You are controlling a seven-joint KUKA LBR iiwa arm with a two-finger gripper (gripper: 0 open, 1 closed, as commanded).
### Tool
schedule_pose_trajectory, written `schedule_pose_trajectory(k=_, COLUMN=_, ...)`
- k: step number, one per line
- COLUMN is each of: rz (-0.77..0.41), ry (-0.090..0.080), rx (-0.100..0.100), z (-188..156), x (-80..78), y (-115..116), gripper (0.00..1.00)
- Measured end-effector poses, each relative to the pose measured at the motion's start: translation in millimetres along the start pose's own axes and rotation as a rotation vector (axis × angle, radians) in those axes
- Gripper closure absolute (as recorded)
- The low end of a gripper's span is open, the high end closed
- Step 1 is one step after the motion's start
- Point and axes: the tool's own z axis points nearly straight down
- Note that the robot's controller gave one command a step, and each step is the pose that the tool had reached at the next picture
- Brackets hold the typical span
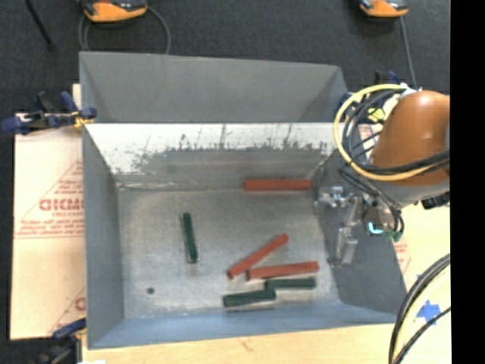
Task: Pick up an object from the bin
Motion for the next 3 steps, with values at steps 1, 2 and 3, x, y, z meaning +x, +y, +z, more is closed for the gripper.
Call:
schedule_pose_trajectory(k=1, rz=-0.043, ry=-0.015, rx=0.002, z=108.7, x=28.1, y=22.3, gripper=0.00)
schedule_pose_trajectory(k=2, rz=-0.046, ry=-0.012, rx=0.003, z=107.0, x=28.0, y=22.2, gripper=1.00)
schedule_pose_trajectory(k=3, rz=-0.272, ry=-0.016, rx=0.005, z=-24.1, x=-21.3, y=5.8, gripper=1.00)
